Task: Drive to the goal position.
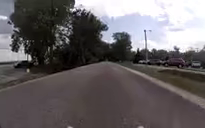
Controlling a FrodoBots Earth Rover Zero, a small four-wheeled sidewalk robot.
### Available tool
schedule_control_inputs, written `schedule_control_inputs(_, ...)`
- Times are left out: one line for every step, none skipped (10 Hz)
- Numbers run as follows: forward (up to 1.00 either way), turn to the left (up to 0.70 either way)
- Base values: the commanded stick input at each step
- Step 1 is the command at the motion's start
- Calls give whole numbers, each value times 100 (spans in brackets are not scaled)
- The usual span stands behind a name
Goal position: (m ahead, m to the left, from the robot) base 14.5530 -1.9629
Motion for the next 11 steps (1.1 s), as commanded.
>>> schedule_control_inputs(70, 0)
schedule_control_inputs(70, -9)
schedule_control_inputs(70, -31)
schedule_control_inputs(70, -11)
schedule_control_inputs(70, 0)
schedule_control_inputs(70, 0)
schedule_control_inputs(70, 0)
schedule_control_inputs(70, -25)
schedule_control_inputs(70, -24)
schedule_control_inputs(70, -9)
schedule_control_inputs(70, 0)
